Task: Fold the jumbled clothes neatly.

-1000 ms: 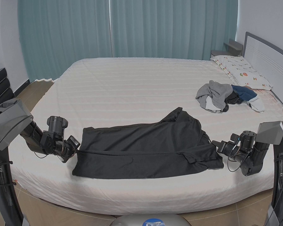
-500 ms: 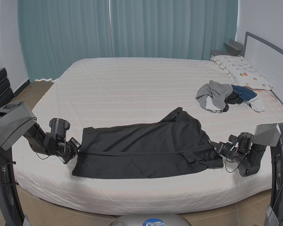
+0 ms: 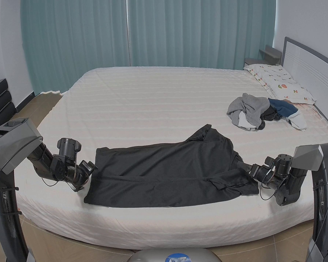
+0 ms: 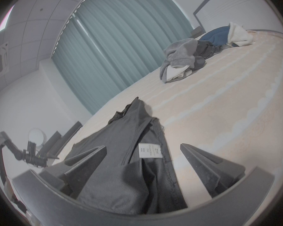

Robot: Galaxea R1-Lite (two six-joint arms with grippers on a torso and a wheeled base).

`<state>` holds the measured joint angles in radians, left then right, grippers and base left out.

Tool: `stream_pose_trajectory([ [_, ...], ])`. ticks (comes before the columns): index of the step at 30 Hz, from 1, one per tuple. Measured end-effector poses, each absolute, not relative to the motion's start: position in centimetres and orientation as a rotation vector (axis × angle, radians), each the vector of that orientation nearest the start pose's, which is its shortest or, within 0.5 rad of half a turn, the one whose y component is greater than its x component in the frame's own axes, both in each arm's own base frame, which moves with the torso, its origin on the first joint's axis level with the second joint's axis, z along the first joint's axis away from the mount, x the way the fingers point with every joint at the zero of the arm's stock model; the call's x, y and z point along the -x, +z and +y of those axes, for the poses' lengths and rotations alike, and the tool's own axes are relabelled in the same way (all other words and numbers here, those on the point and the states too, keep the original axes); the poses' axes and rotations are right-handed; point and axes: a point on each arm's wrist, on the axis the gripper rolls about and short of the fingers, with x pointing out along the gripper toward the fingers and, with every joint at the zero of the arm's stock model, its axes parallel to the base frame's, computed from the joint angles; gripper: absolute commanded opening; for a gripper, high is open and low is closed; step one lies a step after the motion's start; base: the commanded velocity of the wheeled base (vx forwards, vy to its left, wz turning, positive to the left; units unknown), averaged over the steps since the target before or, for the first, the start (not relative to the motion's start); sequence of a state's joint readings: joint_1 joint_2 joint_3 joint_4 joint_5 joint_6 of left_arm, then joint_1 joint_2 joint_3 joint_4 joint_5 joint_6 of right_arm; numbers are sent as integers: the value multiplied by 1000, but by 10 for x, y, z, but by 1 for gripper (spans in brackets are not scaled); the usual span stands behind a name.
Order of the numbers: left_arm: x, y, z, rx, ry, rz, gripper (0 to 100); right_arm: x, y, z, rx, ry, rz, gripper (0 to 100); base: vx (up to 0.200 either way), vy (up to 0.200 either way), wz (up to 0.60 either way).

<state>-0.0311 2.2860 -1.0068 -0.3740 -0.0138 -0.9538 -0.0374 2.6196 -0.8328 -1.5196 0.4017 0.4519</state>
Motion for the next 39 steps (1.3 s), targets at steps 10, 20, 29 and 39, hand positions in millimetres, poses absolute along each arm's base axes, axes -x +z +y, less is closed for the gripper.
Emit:
stream_pose_trajectory([
  [10,-373,10,10,979,426,837,100,-394,-56,-9,-612,233,306,100,20,0,0],
  [20,-371,24,22,1066,384,817,100,-393,-53,-11,-649,220,306,100,200,0,0],
  [29,-371,28,22,1070,379,804,100,-391,-54,-11,-650,217,313,100,22,0,0],
  [39,-377,38,15,1060,338,773,100,-388,-55,-8,-651,221,328,100,0,0,0],
])
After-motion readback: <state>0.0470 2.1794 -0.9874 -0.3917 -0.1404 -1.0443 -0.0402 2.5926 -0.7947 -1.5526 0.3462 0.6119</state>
